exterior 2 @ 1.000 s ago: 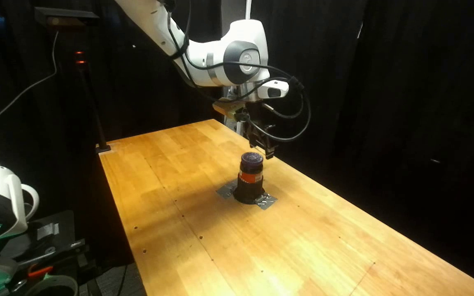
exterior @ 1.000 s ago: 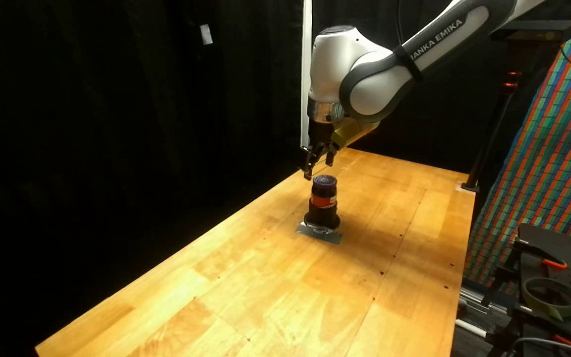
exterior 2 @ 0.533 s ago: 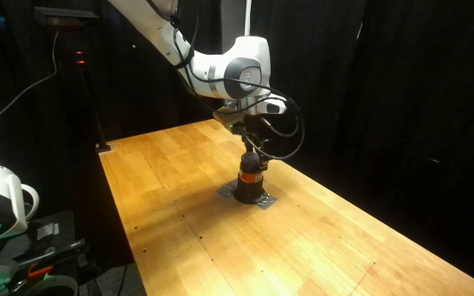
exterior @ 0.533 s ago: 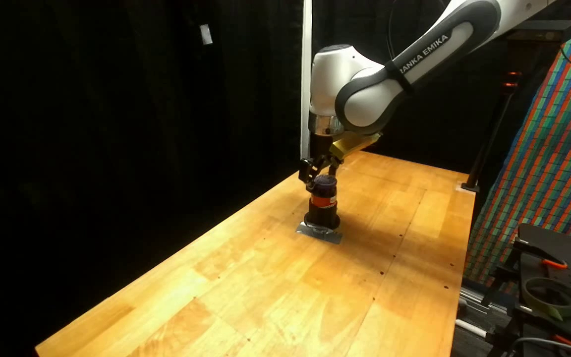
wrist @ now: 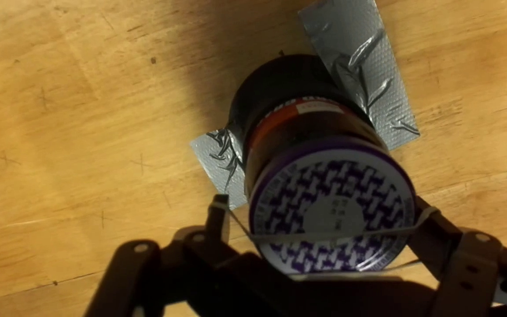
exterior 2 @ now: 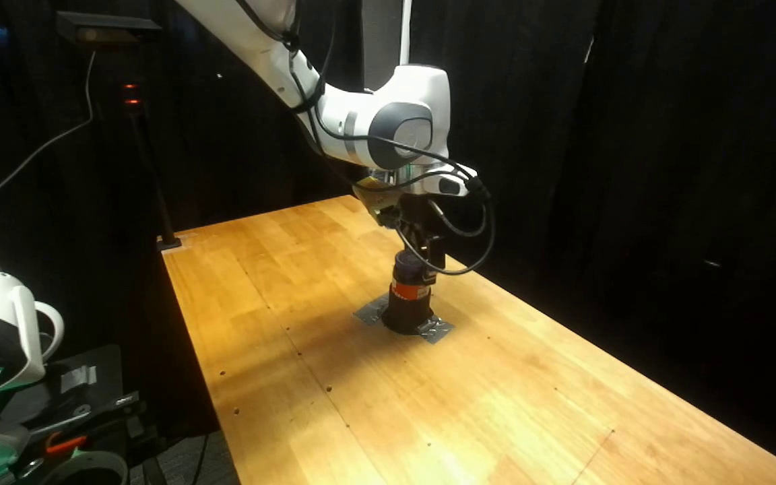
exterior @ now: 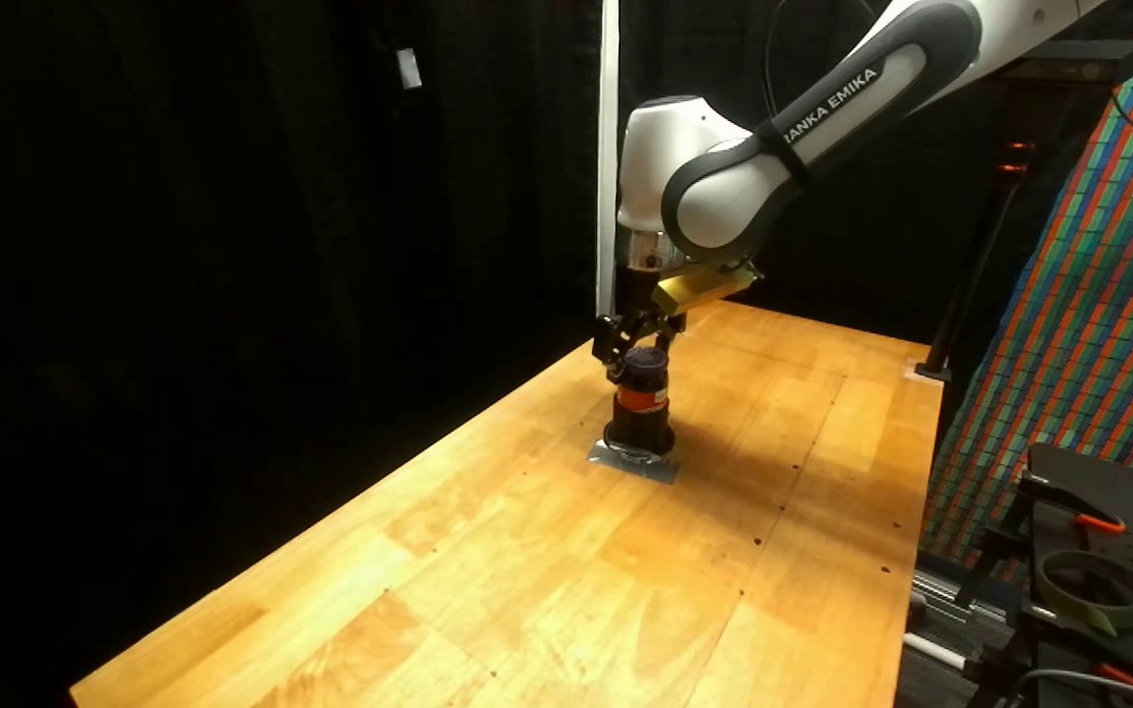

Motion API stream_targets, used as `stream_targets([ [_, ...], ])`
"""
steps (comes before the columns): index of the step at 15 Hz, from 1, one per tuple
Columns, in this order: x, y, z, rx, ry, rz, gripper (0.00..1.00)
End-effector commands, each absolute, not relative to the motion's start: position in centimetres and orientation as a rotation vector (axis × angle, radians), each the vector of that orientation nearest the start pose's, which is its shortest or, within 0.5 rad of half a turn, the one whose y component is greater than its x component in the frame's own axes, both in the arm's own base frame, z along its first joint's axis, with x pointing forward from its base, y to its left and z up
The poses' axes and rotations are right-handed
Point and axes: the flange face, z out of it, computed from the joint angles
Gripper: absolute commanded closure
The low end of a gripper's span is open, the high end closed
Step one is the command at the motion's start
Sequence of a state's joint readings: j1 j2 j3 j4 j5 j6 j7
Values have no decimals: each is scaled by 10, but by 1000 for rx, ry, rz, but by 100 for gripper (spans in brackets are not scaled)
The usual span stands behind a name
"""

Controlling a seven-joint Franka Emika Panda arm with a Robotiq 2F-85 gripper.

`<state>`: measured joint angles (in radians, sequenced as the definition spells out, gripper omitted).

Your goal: Put the rubber band around the brown cup

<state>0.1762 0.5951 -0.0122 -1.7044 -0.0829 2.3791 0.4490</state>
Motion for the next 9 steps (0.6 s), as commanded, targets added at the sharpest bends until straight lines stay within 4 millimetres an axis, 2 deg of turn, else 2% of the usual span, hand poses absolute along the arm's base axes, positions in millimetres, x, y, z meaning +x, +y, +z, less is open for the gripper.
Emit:
stream_targets([
  [1,681,107,260,-3155,406,-236,0],
  [7,685,102,255,-3169,464,-310,0],
  [9,681,101,253,-3165,462,-259,0],
])
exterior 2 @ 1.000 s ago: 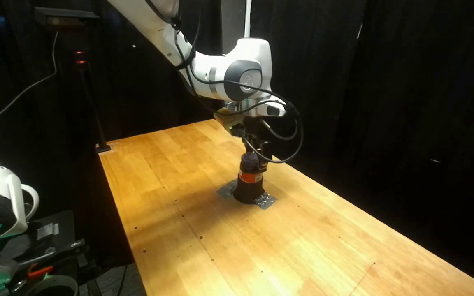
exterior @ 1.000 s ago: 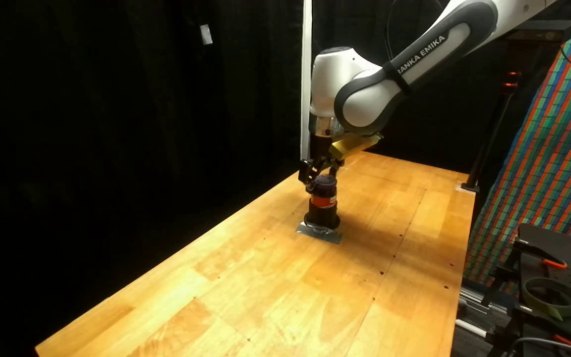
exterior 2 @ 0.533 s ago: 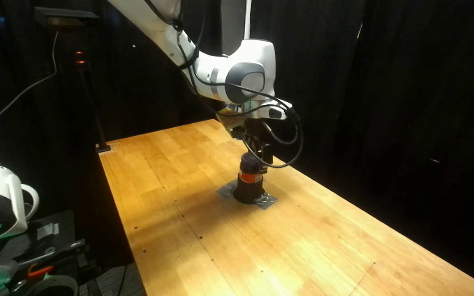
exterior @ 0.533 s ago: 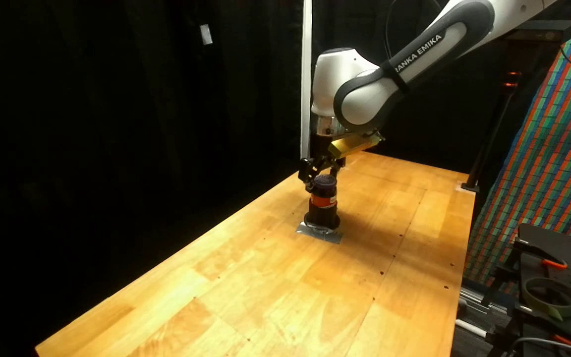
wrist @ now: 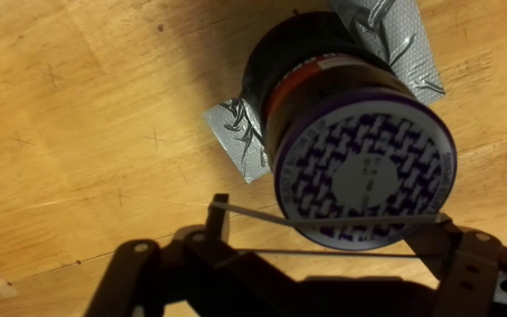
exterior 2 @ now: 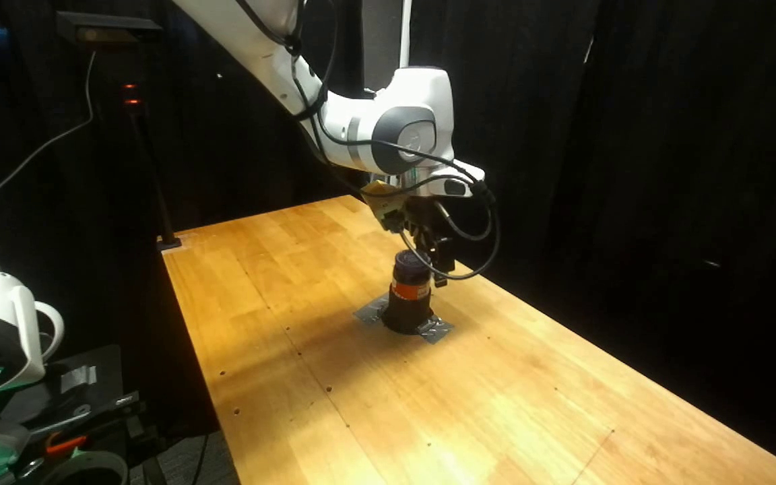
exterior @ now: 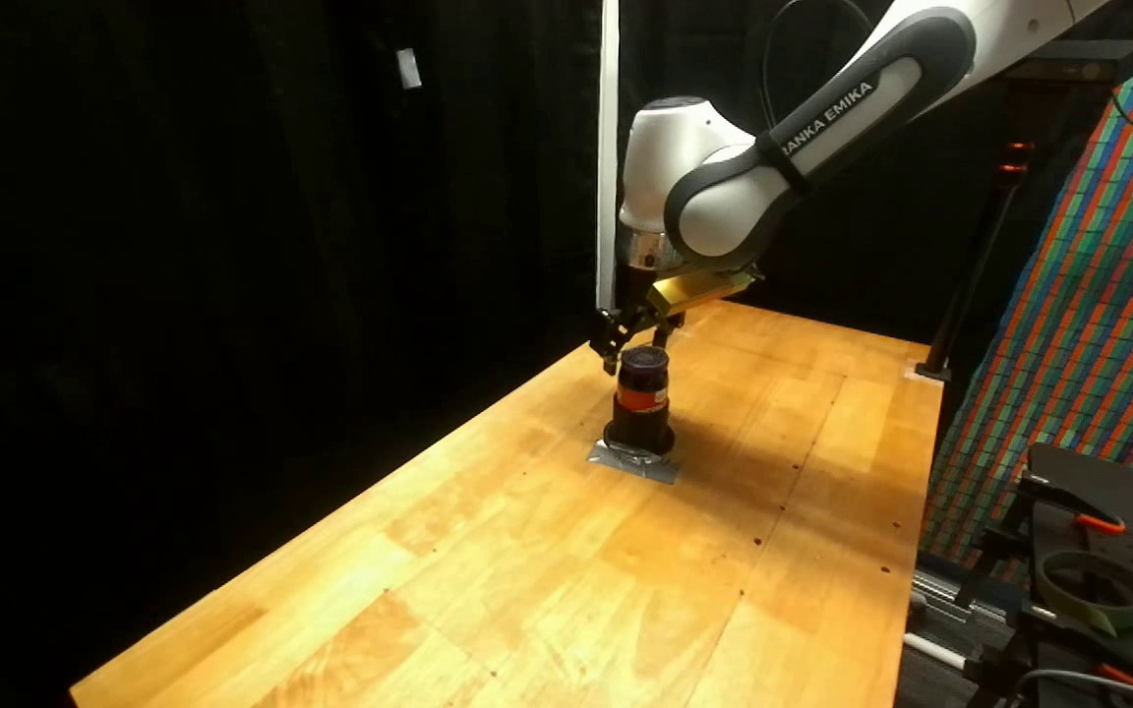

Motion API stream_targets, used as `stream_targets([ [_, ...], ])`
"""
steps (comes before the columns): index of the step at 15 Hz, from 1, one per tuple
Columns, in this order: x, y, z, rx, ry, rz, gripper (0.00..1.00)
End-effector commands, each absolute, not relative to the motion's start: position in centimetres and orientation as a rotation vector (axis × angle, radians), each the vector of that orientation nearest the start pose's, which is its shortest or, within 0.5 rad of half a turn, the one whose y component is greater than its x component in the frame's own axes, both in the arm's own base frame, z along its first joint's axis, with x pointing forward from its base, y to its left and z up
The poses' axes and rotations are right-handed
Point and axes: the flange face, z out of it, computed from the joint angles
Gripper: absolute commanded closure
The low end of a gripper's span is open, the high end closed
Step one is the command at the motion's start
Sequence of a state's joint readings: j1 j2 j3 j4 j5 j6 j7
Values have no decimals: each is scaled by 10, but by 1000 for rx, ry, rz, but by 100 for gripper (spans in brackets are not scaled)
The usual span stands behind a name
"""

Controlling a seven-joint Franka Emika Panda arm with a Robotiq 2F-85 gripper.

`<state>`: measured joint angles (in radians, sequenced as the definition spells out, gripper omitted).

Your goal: Put the rubber band around the brown cup

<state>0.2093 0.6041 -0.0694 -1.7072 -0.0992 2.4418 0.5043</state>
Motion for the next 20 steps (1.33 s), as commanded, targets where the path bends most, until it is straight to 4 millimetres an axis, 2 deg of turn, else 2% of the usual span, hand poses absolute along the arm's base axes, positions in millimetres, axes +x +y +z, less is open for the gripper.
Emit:
stream_targets([
  [1,676,102,253,-3151,439,-205,0],
  [6,659,113,265,-3055,357,-25,0],
  [11,645,106,275,-3016,331,66,0],
  [14,630,104,271,-3000,335,126,0],
  [20,606,113,254,-3052,355,152,0],
])
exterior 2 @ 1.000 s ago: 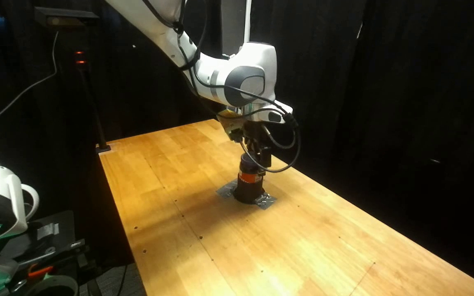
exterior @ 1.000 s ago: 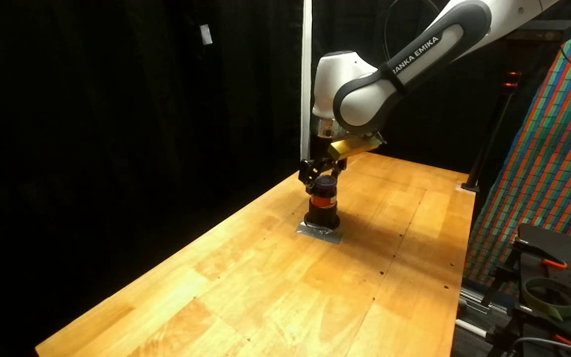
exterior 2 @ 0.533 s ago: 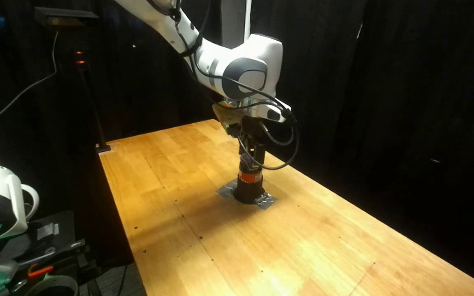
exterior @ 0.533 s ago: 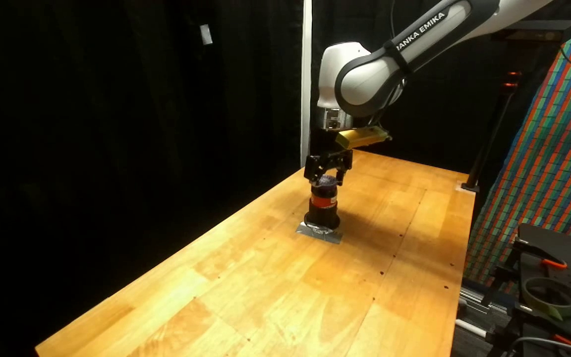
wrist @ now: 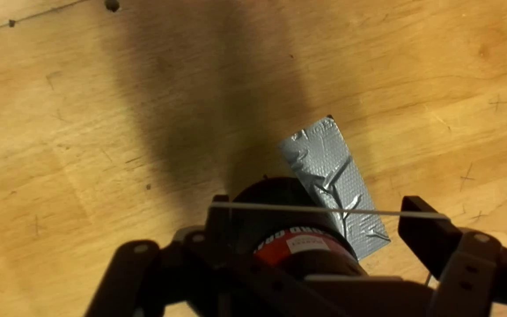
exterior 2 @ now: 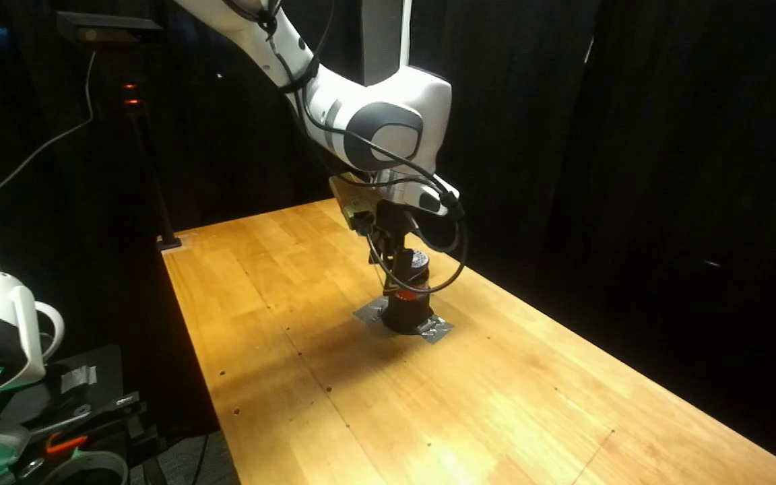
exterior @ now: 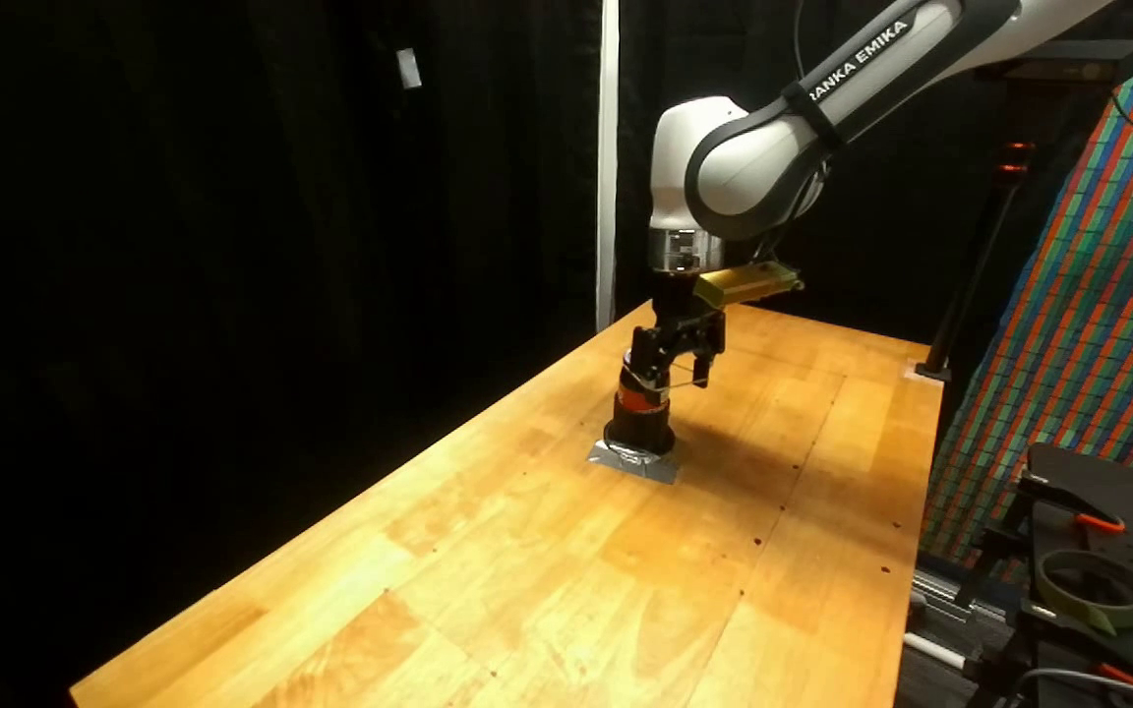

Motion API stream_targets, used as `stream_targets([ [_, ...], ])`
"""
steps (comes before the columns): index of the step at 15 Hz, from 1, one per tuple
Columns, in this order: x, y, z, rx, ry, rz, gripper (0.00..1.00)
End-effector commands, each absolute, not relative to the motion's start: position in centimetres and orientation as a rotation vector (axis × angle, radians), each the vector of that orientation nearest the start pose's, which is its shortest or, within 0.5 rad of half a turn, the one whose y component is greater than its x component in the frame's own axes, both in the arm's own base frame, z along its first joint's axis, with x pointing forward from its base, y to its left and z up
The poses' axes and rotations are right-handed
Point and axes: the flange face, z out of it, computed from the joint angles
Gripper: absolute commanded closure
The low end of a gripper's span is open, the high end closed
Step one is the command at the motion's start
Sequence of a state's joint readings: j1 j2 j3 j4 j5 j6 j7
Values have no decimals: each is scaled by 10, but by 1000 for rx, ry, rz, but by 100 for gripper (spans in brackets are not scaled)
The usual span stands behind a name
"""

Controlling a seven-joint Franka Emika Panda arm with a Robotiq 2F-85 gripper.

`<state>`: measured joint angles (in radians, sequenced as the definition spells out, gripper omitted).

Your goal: Put the rubber band around the brown cup

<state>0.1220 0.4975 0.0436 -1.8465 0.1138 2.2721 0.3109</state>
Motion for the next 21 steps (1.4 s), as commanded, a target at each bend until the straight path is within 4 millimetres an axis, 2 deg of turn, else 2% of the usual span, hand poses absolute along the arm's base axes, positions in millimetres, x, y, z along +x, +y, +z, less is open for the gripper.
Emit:
stream_targets([
  [1,602,117,254,-3072,350,150,0],
  [3,593,123,254,-3122,323,139,0],
  [4,589,127,255,-3149,300,121,25],
  [5,584,130,257,-3177,282,90,26],
  [7,574,138,261,-3216,253,16,42],
  [14,550,155,256,-3144,260,-572,96],
  [16,549,151,253,-3114,276,-728,100],
  [19,559,144,262,-3118,271,-939,99],
  [21,550,151,263,-3120,290,-1019,98],
])
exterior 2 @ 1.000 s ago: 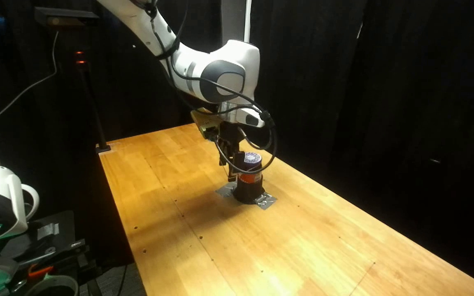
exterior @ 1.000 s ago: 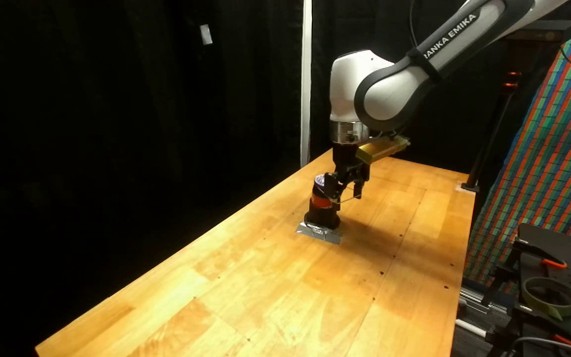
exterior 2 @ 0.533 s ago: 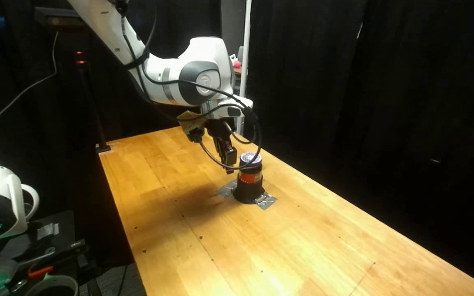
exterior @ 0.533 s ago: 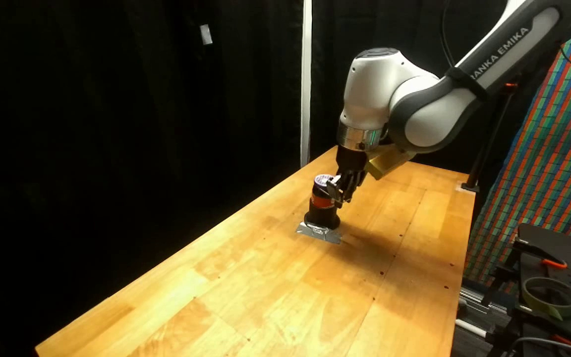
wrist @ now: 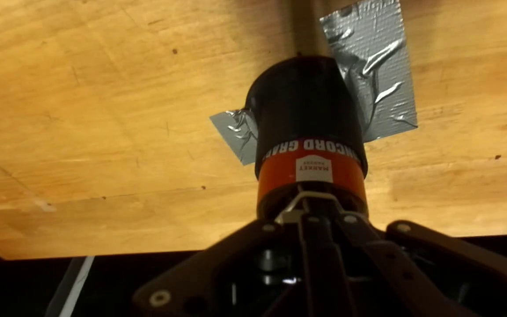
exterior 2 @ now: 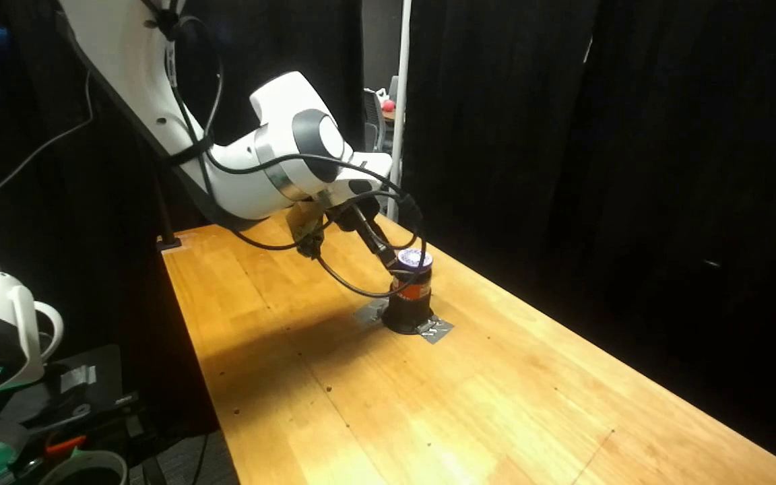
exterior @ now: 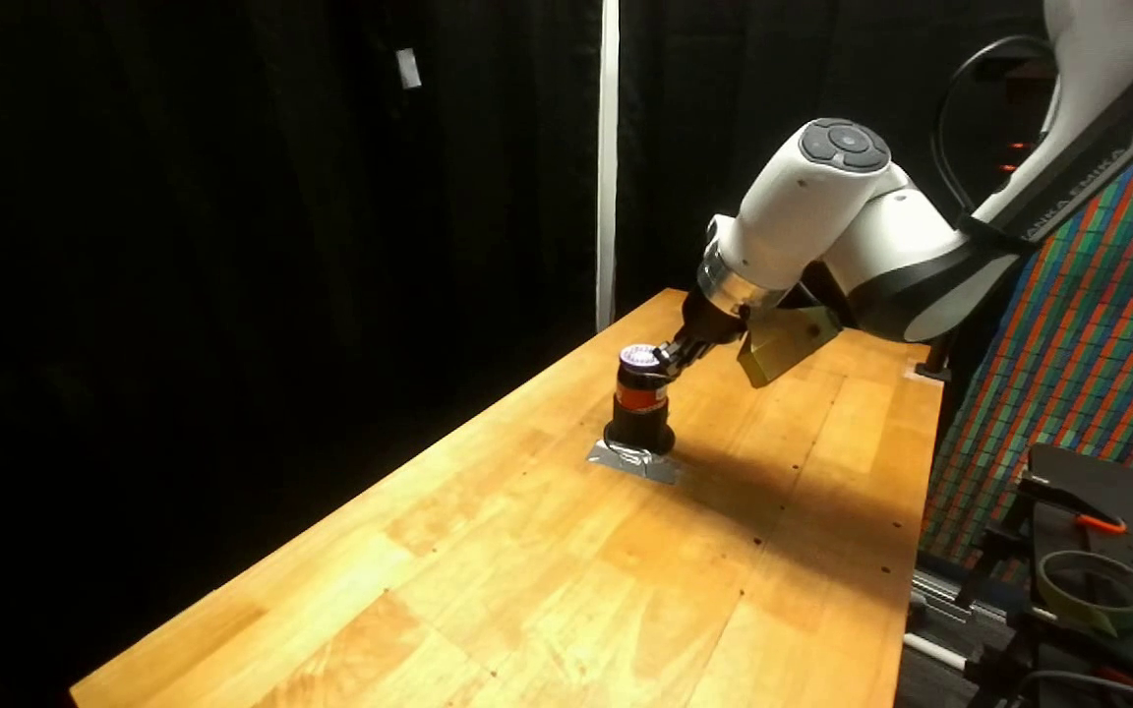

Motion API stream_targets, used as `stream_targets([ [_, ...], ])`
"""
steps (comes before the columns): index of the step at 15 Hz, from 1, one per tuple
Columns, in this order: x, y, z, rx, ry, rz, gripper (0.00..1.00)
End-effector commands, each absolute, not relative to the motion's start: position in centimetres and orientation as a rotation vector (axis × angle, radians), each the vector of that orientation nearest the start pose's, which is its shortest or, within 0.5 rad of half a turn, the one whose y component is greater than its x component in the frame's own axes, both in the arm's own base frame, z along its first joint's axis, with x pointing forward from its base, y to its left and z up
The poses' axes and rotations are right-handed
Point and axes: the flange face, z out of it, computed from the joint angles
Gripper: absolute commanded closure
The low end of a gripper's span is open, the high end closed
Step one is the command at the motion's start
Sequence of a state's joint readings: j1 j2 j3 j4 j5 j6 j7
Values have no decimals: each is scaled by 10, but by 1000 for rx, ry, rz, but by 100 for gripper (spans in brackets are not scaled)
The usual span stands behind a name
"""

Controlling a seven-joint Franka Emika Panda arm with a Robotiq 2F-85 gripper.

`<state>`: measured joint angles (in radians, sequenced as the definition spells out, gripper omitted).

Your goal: Put the rubber band around the brown cup

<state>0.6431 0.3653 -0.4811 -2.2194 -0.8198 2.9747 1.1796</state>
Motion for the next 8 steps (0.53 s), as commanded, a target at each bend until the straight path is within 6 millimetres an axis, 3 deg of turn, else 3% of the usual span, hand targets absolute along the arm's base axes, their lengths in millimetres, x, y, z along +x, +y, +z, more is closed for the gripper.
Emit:
stream_targets([
  [1,544,155,261,-3124,303,-1043,97],
  [8,513,186,251,-3062,336,-1230,99],
])
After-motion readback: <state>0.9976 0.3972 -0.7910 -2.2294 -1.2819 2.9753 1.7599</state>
